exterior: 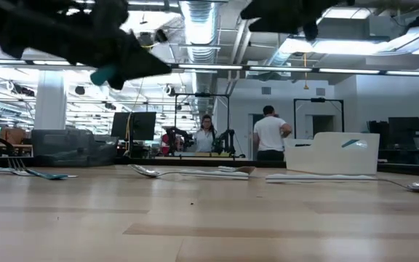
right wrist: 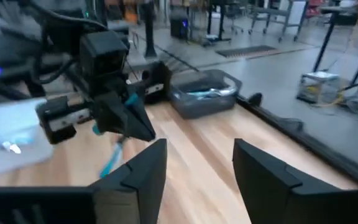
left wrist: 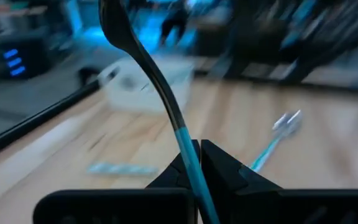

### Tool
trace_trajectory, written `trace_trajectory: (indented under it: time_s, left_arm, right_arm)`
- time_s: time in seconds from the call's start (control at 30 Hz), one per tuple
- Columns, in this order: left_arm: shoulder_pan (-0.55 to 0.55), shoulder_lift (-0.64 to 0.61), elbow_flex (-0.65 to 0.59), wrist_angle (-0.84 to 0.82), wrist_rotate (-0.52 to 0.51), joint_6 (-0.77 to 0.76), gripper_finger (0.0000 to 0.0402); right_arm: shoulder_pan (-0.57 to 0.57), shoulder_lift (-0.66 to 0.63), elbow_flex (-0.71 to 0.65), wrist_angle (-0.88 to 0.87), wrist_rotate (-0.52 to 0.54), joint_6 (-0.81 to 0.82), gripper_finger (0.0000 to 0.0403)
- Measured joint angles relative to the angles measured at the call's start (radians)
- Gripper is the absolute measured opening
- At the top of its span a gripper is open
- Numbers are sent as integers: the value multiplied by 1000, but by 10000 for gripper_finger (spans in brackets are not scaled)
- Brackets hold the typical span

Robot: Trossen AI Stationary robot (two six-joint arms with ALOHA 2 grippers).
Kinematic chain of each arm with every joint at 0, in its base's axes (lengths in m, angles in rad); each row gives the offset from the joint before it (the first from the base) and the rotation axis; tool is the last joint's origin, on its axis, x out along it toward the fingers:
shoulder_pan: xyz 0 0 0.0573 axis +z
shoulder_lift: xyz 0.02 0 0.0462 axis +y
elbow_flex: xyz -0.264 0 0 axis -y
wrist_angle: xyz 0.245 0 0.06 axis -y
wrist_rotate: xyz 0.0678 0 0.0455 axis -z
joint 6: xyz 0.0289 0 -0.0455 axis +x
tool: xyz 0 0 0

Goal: Sort silverware by color (type)
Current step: Put the blue fork into the top white bin

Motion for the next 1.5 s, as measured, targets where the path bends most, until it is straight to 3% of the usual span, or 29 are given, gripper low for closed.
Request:
trace_trajectory:
  time_s: [0.17, 0.3, 0.53, 0.67, 0.8, 1.0, 1.23, 1.5]
  left_arm:
    - [-1, 70, -130, 451, 145, 30, 0]
    - [-1, 118, -118, 562, 197, 32, 0]
    - [-1, 138, -39, 528, 316, 87, 0]
    - [-1, 138, -13, 445, 414, 87, 0]
    - [-1, 138, 3, 353, 436, 87, 0]
    - [0, 138, 6, 341, 434, 88, 0]
    - [0, 138, 6, 340, 410, 89, 0]
    - [-1, 138, 5, 303, 303, 93, 0]
  right_arm:
    - [-2, 119, -118, 535, -143, 13, 211]
    - [-30, 252, -119, 829, -281, -44, 209]
    - [-126, 402, 13, 862, -493, -18, 208]
    - [-157, 436, 68, 840, -598, -12, 208]
    - [-172, 450, 122, 744, -693, 9, 208]
    - [-172, 449, 167, 634, -689, -7, 207]
    - [-172, 448, 168, 546, -559, -31, 207]
    - [-113, 445, 172, 357, -370, 53, 207]
